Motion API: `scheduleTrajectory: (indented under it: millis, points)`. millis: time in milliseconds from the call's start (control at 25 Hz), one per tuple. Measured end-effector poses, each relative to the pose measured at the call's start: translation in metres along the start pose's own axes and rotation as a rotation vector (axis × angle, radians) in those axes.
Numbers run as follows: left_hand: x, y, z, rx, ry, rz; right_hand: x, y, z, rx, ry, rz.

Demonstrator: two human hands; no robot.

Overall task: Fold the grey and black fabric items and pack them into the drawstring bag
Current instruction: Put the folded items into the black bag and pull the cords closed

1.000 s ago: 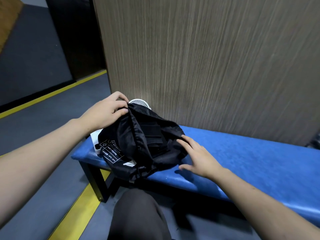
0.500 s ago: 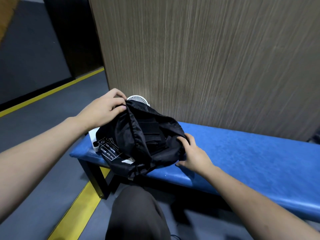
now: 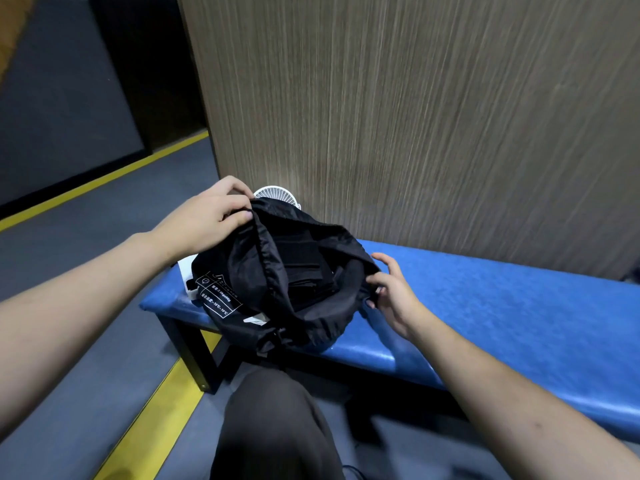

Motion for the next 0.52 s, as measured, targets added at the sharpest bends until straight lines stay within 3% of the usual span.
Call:
scheduleTrajectory:
  millis: [200,520]
  points:
    - [0.002,0.003,0.003,0.006,-0.017,0.0,-0.005,0.0,-0.002,0.085,0.05,0.086]
    - [0.007,0.012,0.008,0.022,-0.003,0.012,-0.015,-0.035,-0.009,-0.042,0.036,-0.094]
Point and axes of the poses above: each hand's wrist, its own x-axis towards the middle knuckle, its own z-axis out of the palm, y = z × x, the point moved 6 cm from there along x, towards the middle knuckle, and after that the axes turned 9 degrees about -x, right-handed, at the moved point
